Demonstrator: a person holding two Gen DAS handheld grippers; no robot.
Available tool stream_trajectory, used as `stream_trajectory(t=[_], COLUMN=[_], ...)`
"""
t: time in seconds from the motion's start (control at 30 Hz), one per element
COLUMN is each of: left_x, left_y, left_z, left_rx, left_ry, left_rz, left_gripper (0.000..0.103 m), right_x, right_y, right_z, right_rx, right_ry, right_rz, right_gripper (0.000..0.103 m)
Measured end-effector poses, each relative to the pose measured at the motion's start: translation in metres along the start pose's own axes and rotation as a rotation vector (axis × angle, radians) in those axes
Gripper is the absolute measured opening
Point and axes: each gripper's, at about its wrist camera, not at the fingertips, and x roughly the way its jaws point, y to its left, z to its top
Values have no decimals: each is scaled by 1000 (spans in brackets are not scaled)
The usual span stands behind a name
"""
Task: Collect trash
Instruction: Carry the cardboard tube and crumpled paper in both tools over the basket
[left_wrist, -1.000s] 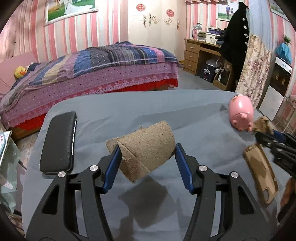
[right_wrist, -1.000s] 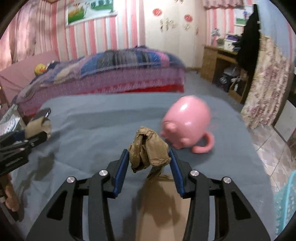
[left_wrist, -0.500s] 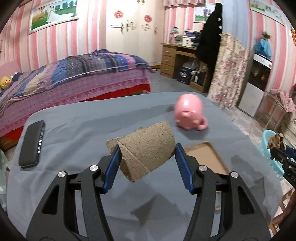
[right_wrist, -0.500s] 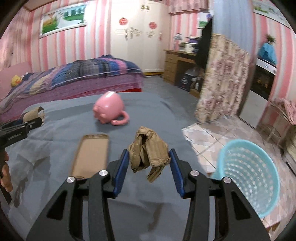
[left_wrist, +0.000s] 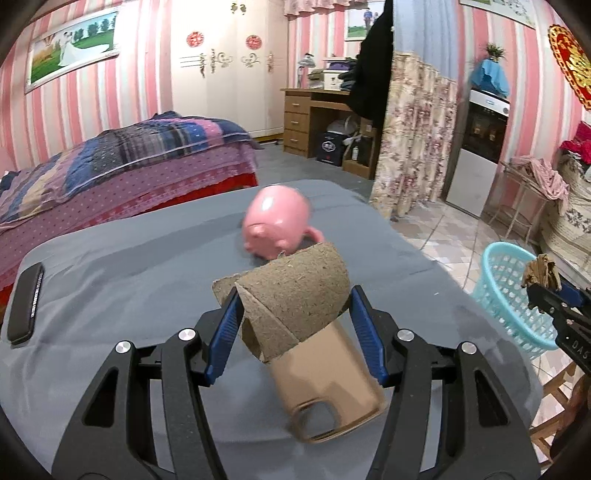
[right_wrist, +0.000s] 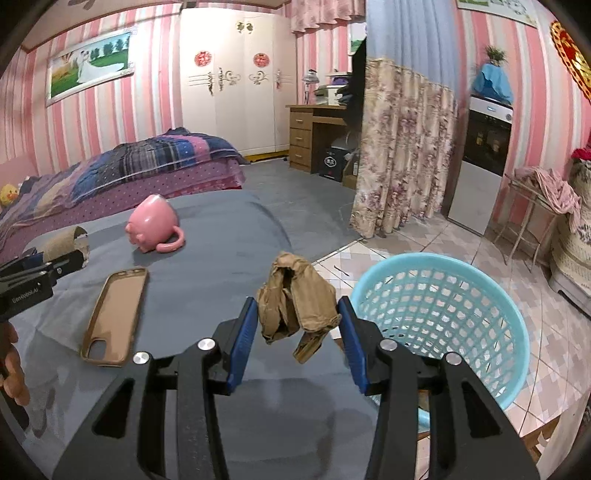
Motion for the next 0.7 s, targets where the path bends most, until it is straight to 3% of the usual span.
stream_trajectory(t=[0.37, 0.7], left_x=[11, 37], left_y=[-75, -149], left_z=[26, 31], left_rx=[62, 126], left_ry=[-45, -24], left_rz=[-110, -224], left_gripper=[58, 58], right_x=[5, 14], right_y=[-77, -136], right_z=[13, 5], right_rx=[77, 150], right_ry=[-14, 1], right_rz=[-149, -248], right_gripper=[45, 45])
